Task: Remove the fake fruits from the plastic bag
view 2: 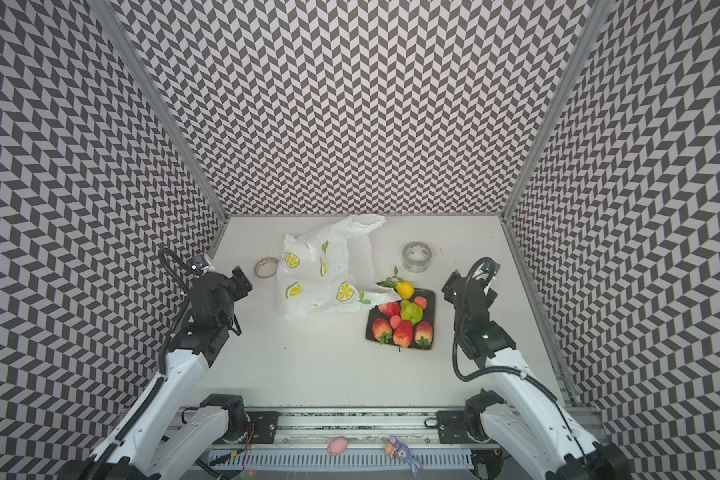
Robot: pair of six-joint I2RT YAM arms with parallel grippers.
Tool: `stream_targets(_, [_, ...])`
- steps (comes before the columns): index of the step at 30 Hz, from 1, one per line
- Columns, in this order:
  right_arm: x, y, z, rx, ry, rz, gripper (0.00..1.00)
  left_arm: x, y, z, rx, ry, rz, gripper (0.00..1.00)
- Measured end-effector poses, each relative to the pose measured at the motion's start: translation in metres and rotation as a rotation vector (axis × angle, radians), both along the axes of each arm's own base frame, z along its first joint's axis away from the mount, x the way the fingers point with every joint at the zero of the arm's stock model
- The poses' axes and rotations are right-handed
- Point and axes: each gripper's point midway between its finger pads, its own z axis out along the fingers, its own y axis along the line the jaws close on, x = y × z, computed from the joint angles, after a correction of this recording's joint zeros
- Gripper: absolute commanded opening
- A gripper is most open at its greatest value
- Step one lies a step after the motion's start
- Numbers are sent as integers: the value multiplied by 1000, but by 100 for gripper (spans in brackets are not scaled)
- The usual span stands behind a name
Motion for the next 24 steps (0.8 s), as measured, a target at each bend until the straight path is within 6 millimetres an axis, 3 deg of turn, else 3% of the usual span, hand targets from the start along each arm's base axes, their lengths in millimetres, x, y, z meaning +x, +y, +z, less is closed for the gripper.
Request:
stream_targets(4, [12,-31,-60,-123,98,-37,85,-6,1,-37,50,14,-19,86])
stream_targets(7, [29,-36,-81,-164,127,-12,85,-8,-5,-55,83,-10,-67,87])
stream_targets(10, [47,-30,-82,-175,66,39,87,-3,-13,-67,108,-41,-125,87])
stream_targets(14, [65,-22,-67,-171,-58,107,86,8,-22,-74,162,-76,-191,88])
stream_targets(21, [49,-11,-72,-183,-159,189,96,30,-33,-81,208,-140,-285,89])
stream_targets(24, [50,-8,-64,-185,-196,199,97,40,-36,-86,204,-167,-317,91])
